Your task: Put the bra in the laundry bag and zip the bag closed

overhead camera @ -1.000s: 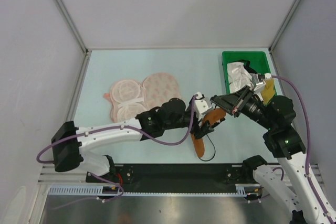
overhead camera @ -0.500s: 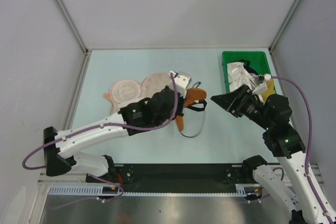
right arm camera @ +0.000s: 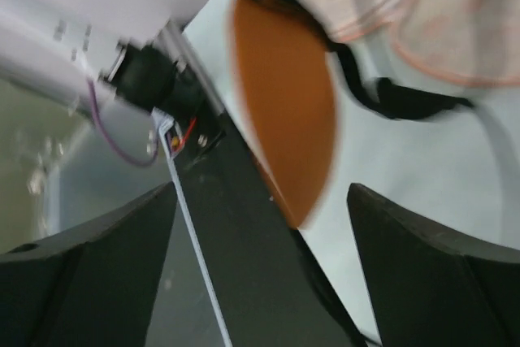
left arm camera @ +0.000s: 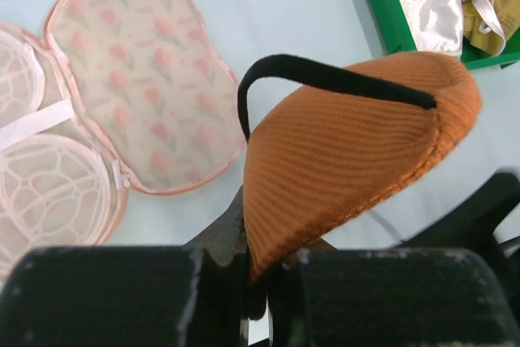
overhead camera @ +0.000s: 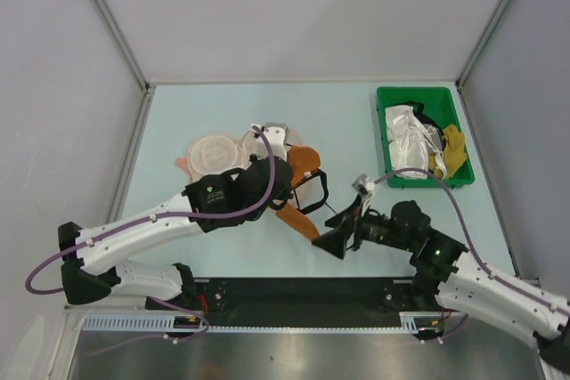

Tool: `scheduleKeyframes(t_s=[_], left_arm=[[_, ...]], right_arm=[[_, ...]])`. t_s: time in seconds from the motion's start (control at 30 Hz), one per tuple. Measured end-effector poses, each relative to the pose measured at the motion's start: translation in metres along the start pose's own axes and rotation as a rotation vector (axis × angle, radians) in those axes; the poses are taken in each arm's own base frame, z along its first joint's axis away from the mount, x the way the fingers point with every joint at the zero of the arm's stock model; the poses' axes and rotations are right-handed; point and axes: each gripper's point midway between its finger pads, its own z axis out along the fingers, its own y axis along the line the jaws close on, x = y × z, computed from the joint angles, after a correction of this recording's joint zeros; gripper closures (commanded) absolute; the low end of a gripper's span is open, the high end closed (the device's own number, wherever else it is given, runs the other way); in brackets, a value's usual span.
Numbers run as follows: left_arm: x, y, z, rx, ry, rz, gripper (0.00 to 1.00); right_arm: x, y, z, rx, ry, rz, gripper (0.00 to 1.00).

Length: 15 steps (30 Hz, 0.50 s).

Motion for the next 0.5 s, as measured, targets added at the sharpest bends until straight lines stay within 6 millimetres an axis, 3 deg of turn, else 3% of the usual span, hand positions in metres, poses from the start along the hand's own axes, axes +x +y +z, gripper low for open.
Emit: scheduleKeyframes(t_s=[0.1,0.23,0.37,0.5], left_arm=[[0.004,0.004,-0.001,-0.021,0.012,-0.041,1.0],[0.002,0.006,-0.007,-0.024,0.01,-0.101,1.0],[-0.005,0.011,-0.019,-0.006,-0.011,-0.158,1.0],[-0.007,0.022,-0.032,0.005,-0.024,-0.204,1.0]], right_arm=[[0.025,0.028,0.022,-0.077,0.05,-0.147,0.0],[0.051,0.041,0.051,-0.055,0.045,-0.326,0.0],[0.068,0.018,0.079,0.101,0.022,-0.471,0.04],[0.063,-0.011,0.094,0.266,-0.028,-0.535,0.1]])
